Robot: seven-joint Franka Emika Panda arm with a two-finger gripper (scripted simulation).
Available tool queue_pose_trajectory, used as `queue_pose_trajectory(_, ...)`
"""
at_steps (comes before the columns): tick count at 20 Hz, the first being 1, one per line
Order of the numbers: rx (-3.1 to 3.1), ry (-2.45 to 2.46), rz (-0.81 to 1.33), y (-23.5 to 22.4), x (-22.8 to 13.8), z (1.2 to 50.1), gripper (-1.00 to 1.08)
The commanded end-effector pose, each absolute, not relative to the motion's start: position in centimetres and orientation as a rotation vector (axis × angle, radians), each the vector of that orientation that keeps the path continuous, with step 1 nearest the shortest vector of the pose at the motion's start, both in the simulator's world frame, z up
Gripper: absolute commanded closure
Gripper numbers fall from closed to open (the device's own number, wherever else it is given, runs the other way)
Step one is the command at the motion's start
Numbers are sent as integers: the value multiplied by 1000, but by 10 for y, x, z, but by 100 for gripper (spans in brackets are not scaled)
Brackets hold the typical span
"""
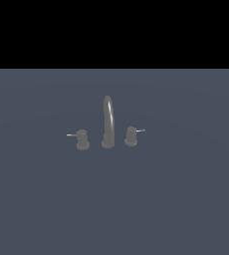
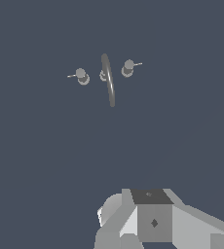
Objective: Turn on the faucet by rotating a designated handle.
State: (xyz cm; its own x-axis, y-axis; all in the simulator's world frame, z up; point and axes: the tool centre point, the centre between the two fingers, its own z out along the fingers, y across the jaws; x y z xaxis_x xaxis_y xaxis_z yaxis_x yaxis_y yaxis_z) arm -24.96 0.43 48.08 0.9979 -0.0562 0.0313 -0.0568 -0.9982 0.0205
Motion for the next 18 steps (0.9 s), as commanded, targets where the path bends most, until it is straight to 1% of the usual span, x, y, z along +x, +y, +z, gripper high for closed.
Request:
queue_pose_trajectory(1,3118,-120,47,9,-248,474,108)
queue_pose_trajectory(8,3110,-270,43,30,-238,445,108)
queue_pose_trajectory(18,3072,-576,36,72,-210,385,108)
